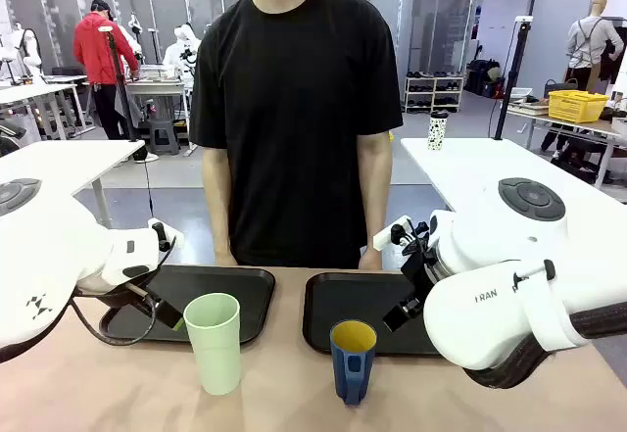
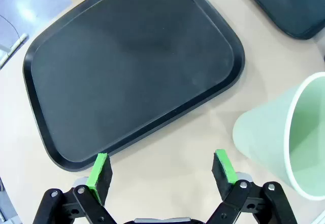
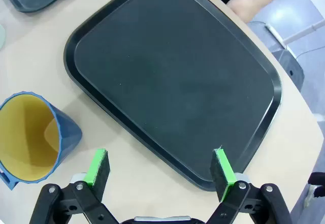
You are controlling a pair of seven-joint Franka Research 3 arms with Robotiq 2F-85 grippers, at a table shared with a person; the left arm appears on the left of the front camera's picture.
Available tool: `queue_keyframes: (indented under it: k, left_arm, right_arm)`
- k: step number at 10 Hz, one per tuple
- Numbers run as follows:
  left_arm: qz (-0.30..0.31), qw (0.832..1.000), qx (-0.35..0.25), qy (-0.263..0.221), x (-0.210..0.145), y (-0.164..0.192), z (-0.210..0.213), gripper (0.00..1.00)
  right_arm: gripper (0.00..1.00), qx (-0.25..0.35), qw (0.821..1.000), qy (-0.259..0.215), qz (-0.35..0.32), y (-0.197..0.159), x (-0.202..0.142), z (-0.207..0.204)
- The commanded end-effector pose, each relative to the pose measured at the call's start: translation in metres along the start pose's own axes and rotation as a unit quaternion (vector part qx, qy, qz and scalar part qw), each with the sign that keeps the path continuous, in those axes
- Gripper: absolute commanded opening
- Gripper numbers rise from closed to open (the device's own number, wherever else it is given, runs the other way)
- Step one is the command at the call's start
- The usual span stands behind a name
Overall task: Sort and store the cups by type.
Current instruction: Pick up the Reusable plastic cup.
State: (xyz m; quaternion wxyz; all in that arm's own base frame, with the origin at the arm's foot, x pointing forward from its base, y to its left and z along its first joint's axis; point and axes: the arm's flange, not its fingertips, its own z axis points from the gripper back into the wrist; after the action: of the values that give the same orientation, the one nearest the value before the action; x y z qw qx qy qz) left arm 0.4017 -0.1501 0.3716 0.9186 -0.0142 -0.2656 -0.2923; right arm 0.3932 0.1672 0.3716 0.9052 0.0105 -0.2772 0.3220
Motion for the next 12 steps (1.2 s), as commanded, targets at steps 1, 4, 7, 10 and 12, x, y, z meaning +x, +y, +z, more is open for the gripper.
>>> queue_keyframes:
  k: [1, 4, 7, 10, 12]
  left_arm:
    - [0.000, 1.000, 0.000, 0.000, 0.0001, -0.0001, 0.0000, 1.00]
    - [0.000, 1.000, 0.000, 0.000, 0.0001, -0.0001, 0.0000, 1.00]
    - [0.000, 1.000, 0.000, 0.000, 0.0001, -0.0001, 0.0000, 1.00]
    - [0.000, 1.000, 0.000, 0.000, 0.0001, -0.0001, 0.0000, 1.00]
    - [0.000, 1.000, 0.000, 0.000, 0.0001, -0.0001, 0.0000, 1.00]
  right_arm:
    - [1.00, 0.000, 1.000, 0.000, 0.000, 0.0000, 0.0000, 0.0000]
    - [1.00, 0.000, 1.000, 0.000, 0.000, 0.0000, 0.0000, 0.0000]
    - [1.00, 0.000, 1.000, 0.000, 0.000, 0.0000, 0.0000, 0.0000]
    - [1.00, 0.000, 1.000, 0.000, 0.000, 0.0000, 0.0000, 0.0000]
    - [1.00, 0.000, 1.000, 0.000, 0.000, 0.0000, 0.0000, 0.0000]
